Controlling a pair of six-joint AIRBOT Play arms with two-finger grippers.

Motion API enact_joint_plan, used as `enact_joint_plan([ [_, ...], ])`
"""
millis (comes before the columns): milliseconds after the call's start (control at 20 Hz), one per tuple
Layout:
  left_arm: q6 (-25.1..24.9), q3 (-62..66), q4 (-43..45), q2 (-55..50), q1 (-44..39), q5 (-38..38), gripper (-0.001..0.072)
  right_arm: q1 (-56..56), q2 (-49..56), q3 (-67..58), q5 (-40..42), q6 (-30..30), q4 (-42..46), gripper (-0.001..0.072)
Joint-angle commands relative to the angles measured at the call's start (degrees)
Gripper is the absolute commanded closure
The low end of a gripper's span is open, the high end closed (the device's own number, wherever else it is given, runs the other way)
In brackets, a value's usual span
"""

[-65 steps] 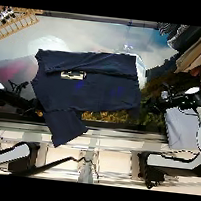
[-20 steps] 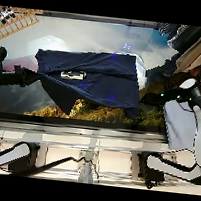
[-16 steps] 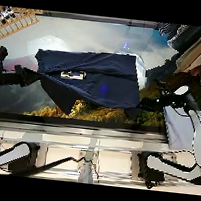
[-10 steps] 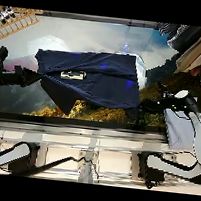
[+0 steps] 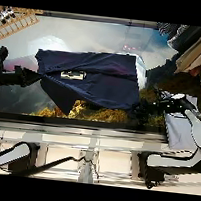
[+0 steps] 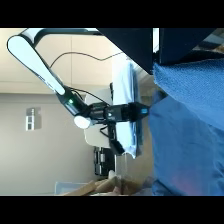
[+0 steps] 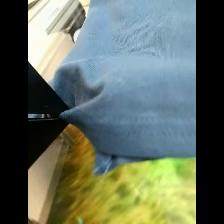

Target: Fold the clothes and pants, and hang the long-sleeved shirts on hangers.

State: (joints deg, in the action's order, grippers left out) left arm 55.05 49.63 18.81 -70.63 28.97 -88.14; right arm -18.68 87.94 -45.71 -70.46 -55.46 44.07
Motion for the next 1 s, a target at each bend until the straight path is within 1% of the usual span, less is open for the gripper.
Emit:
enact_joint_plan([
  [0,0.00,0.07,-0.04,0.02,0.44,-0.20,0.0699,0.52,-0.92,-1.25,-2.32,4.35,-1.81,0.0697],
  [150,-0.02,0.11,-2.67,0.04,1.86,-1.75,0.0699,-0.13,-10.73,-5.09,-5.20,3.91,-0.68,0.0699],
  [250,-0.09,0.11,-8.81,0.04,3.50,-2.93,0.0699,-0.13,-16.87,-8.57,-5.42,2.54,-0.70,0.0699],
  [350,-0.46,0.13,-15.17,0.02,4.92,-4.35,0.0699,-0.13,-20.37,-11.67,-5.42,0.35,-0.76,0.0700],
  [450,-0.46,0.13,-17.31,0.02,5.18,-5.73,0.0699,-0.13,-21.51,-13.49,-5.88,-0.90,-0.81,0.0700],
  [750,-0.85,0.11,-17.38,0.02,5.18,-6.01,0.0699,0.09,-21.38,-13.84,-7.56,-1.05,1.07,0.0698],
  [850,-1.77,0.11,-17.33,-0.02,5.20,-6.01,0.0699,0.59,-20.74,-11.93,-8.00,-2.62,2.73,0.0697],
  [950,-1.77,0.11,-17.33,-0.02,5.18,-6.01,0.0699,1.27,-19.76,-7.80,-5.75,-4.50,3.85,0.0697],
])
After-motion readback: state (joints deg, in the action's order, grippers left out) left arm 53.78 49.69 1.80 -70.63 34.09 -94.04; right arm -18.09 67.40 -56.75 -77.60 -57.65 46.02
